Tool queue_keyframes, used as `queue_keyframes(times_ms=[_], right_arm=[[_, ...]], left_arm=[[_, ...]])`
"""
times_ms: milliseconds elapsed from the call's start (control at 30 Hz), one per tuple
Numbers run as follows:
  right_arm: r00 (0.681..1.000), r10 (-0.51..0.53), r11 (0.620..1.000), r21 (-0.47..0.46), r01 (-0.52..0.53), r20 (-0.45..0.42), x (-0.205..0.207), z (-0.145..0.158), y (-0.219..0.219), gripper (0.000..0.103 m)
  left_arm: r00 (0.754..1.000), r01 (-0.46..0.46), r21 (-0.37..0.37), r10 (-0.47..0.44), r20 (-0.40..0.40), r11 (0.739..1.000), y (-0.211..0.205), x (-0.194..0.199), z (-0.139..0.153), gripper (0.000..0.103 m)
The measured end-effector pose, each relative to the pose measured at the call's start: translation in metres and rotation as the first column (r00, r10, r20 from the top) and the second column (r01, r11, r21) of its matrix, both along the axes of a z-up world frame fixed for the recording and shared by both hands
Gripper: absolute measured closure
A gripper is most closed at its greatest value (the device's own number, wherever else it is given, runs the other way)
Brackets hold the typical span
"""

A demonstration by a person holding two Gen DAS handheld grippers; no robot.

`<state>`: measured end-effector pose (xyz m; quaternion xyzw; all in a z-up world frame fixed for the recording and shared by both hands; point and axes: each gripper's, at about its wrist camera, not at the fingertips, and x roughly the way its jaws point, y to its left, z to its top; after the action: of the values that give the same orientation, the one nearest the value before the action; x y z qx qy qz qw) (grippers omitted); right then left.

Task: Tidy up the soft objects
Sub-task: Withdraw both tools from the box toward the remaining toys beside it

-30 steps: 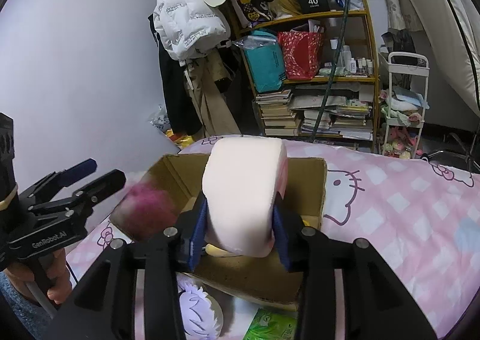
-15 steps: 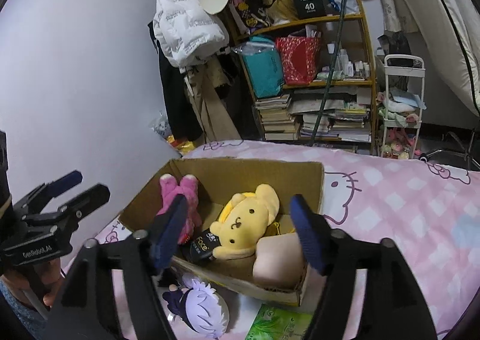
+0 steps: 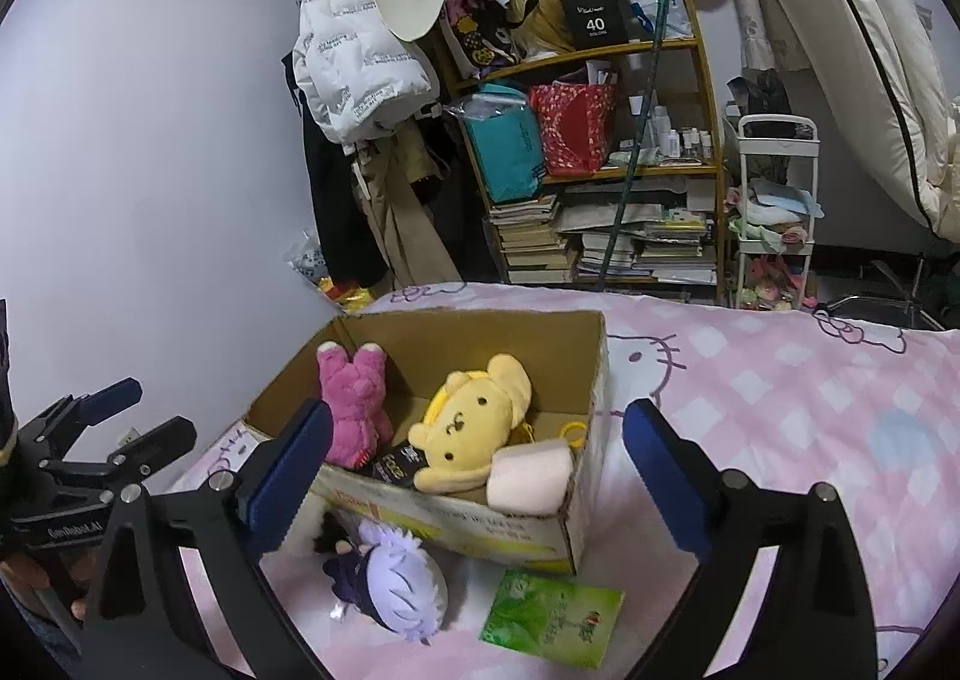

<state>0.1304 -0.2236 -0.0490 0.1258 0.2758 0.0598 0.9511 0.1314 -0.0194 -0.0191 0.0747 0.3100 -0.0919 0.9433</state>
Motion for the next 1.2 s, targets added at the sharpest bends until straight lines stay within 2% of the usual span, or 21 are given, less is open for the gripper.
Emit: queue_keyframes(times_ms=[600,900,1200], right_arm=[[0.996,-0.018,1.000,0.002,0.019,-0.089,-0.003,-0.027,-0.001,0.002],[0.986,-0.021,1.000,-0.005,0.020,-0.164,0.004,-0.048,0.003,0.002],[0.970,-0.027,1.000,-0.002,0.028,-0.242,0.013,-0.069,0.001,0.002]], left_arm=[[0.995,-0.016,0.055,0.021,-0.099,0.998,0.000,0.020,-0.032,0.005],[0.991,-0.022,0.076,0.032,-0.129,0.997,-0.003,0.032,-0.046,0.005],[0.979,-0.012,0.098,0.032,-0.203,0.995,-0.005,0.044,-0.067,0.005]])
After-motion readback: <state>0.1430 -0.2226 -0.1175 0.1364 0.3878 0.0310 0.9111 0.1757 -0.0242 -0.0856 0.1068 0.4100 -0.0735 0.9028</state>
